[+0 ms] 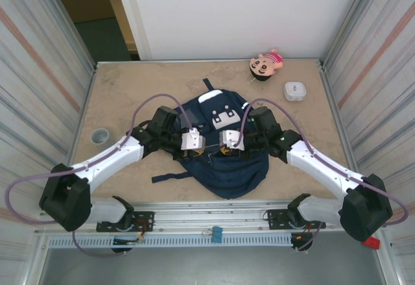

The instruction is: Pack the student bag

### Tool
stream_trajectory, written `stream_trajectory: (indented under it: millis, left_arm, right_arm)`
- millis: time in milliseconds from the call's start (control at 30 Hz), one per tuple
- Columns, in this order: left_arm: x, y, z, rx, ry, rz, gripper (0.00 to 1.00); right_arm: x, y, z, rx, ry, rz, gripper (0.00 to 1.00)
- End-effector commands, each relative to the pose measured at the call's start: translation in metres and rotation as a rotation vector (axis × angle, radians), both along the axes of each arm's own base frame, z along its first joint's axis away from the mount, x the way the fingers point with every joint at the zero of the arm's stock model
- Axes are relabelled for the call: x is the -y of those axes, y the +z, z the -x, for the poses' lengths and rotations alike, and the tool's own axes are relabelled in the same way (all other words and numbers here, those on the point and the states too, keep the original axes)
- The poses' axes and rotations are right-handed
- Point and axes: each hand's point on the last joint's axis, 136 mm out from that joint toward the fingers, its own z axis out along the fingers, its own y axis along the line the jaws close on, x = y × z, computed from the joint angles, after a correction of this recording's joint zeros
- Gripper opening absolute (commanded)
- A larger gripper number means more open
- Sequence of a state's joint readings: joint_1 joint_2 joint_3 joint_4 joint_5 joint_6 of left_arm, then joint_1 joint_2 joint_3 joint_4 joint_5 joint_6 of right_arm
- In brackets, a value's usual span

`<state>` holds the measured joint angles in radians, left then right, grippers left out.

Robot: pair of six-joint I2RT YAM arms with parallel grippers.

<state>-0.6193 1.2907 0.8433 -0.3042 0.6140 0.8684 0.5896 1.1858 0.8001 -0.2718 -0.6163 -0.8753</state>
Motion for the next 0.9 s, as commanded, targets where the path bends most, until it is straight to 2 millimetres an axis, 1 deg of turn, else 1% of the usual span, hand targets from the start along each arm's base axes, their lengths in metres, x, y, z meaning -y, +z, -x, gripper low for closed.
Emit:
stream_trajectory:
  millis: [0, 100, 167, 200, 233, 300, 333, 433, 500, 567, 633, 667, 733, 800, 867]
  left_arm:
    - [-0.009, 0.016, 0.013, 0.004, 0.099, 0.019, 0.00]
    - [-0.015, 0.025, 0.007, -0.032, 0.243, 0.066, 0.00]
    - [-0.018, 0.027, -0.002, -0.069, 0.347, 0.083, 0.00]
    - [-0.017, 0.026, -0.006, -0.084, 0.387, 0.085, 0.00]
    - [-0.016, 0.025, -0.007, -0.090, 0.403, 0.083, 0.00]
    - [-0.009, 0.022, -0.005, -0.111, 0.398, 0.080, 0.00]
    - [-0.005, 0.020, -0.003, -0.123, 0.388, 0.081, 0.00]
    - [0.006, 0.022, -0.005, -0.186, 0.400, 0.110, 0.00]
    - [0.013, 0.023, -0.004, -0.230, 0.394, 0.132, 0.00]
    - [0.017, 0.025, -0.004, -0.259, 0.389, 0.148, 0.00]
    - [0.019, 0.024, -0.005, -0.283, 0.400, 0.150, 0.00]
    - [0.020, 0.024, -0.006, -0.293, 0.406, 0.147, 0.00]
    - [0.021, 0.022, -0.006, -0.310, 0.410, 0.134, 0.00]
    - [0.021, 0.021, -0.006, -0.324, 0.410, 0.119, 0.00]
    - [0.022, 0.021, -0.005, -0.329, 0.401, 0.114, 0.00]
  right_arm:
    - [0.010, 0.003, -0.027, 0.022, -0.078, 0.001, 0.06]
    - [0.013, 0.004, -0.039, 0.021, -0.090, 0.009, 0.09]
    - [0.014, 0.011, -0.041, 0.015, -0.092, 0.000, 0.14]
    - [0.015, 0.015, -0.041, 0.009, -0.098, -0.007, 0.18]
    - [0.016, 0.019, -0.040, -0.002, -0.106, -0.018, 0.22]
    - [0.019, 0.030, -0.031, -0.060, -0.139, -0.045, 0.35]
    - [0.020, 0.036, -0.028, -0.097, -0.168, -0.062, 0.39]
    - [0.026, 0.056, -0.018, -0.288, -0.330, -0.135, 0.46]
    - [0.031, 0.061, -0.009, -0.414, -0.459, -0.165, 0.48]
    - [0.034, 0.059, 0.002, -0.508, -0.582, -0.174, 0.48]
    - [0.035, 0.054, 0.016, -0.562, -0.681, -0.168, 0.48]
    - [0.034, 0.051, 0.022, -0.599, -0.733, -0.171, 0.48]
    - [0.034, 0.047, 0.027, -0.684, -0.857, -0.191, 0.48]
    - [0.030, 0.043, 0.036, -0.814, -0.934, -0.194, 0.47]
    - [0.025, 0.041, 0.042, -0.887, -0.989, -0.191, 0.44]
